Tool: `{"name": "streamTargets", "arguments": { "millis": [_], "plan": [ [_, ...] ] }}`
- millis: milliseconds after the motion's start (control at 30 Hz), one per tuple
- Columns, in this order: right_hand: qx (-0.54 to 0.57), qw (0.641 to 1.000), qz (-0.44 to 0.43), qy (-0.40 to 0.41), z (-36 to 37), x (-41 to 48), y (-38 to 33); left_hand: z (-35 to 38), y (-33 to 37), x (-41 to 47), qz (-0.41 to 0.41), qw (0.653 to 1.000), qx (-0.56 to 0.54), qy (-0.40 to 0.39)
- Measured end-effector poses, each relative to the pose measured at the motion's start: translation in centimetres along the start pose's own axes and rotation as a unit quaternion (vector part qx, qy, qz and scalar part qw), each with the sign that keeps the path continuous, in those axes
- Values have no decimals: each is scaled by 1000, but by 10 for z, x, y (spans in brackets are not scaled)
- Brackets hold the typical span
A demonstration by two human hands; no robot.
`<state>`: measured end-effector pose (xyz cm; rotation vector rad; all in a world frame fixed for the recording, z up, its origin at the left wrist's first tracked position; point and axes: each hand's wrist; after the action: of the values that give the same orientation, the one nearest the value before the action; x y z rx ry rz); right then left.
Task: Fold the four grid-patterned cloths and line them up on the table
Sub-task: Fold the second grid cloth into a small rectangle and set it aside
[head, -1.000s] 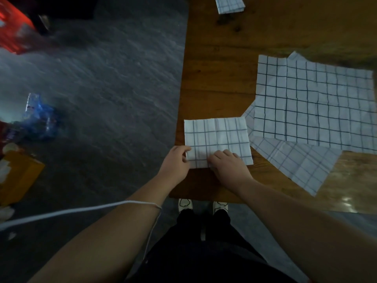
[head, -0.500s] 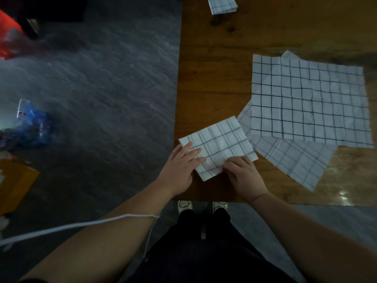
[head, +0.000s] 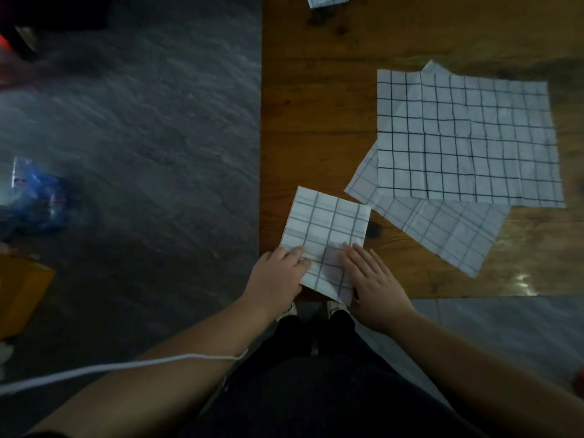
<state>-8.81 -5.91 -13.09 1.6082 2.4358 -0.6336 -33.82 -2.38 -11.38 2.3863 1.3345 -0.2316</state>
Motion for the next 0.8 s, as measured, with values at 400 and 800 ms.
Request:
{"name": "streamTargets", "arguments": {
  "millis": [400,800],
  "plan": [
    [-60,996,-63,-26,15,-23,25,28,17,-11,57,996,60,16],
    [33,999,-31,-24,12,-17,23,17,-29,-4,85,995,14,-42]
  ]
}}
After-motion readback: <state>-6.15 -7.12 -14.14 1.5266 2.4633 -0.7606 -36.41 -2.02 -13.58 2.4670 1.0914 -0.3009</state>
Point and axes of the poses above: each hand's wrist, its own x-axis towards the middle knuckle, its own z-axis out of the palm, y = z × x, and after that the axes turned 1 degree about x, right-handed
